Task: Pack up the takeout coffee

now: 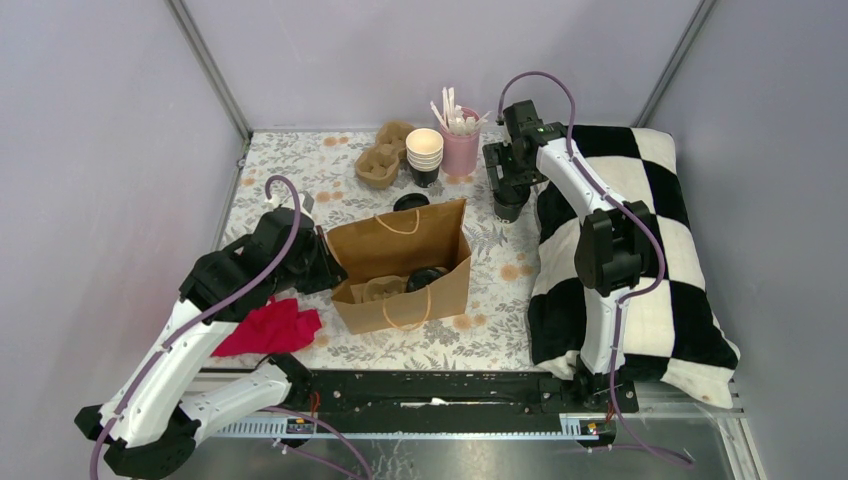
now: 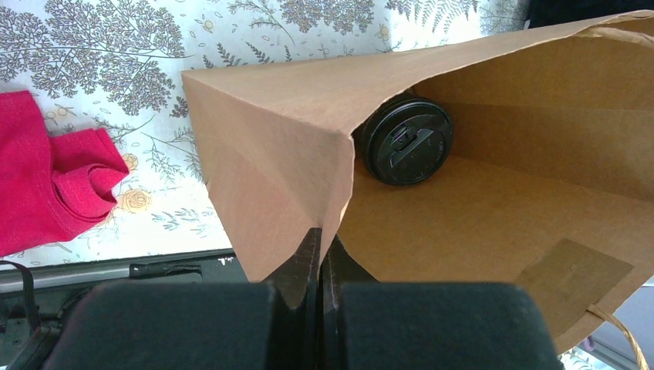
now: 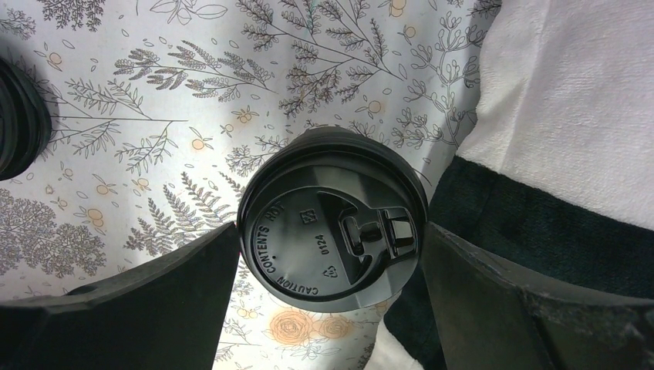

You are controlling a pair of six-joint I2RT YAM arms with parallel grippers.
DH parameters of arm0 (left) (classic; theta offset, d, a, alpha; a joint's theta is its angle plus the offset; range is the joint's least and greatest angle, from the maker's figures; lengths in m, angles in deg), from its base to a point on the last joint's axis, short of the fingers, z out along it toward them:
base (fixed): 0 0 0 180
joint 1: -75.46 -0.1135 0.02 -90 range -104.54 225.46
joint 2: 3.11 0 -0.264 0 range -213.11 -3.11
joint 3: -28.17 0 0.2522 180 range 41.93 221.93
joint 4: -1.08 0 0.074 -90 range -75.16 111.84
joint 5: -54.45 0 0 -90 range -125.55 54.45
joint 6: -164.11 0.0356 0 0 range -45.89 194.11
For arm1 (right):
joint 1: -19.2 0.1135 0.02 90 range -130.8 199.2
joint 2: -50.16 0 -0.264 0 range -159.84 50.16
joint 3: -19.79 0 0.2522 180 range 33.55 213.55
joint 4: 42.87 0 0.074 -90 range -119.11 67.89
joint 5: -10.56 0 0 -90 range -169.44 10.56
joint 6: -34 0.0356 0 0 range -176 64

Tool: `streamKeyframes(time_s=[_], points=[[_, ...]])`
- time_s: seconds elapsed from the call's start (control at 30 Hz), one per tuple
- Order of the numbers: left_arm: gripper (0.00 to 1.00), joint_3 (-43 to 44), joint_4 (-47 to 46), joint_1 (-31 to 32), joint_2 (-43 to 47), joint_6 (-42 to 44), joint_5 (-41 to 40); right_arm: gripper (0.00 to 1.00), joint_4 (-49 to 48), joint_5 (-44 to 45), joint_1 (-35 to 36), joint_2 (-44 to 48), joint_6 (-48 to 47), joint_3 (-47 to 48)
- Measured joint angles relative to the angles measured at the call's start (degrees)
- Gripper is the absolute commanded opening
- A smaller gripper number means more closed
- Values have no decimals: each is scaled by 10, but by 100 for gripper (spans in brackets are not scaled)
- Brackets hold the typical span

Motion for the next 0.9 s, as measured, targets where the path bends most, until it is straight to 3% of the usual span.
streamKeyframes(time_s=[0.17, 0.33, 0.73, 0.9], points=[[0, -1, -2, 0, 0, 0, 0, 93, 0, 0, 0, 0, 0, 0], [0, -4, -5, 0, 0, 0, 2, 99, -2, 2, 0, -1, -1, 0], [0, -14, -20, 0, 6, -2, 5, 84, -4, 8, -1, -3, -5, 0], [0, -16, -20, 0, 9, -3, 6, 87, -4, 7, -1, -3, -6, 0]])
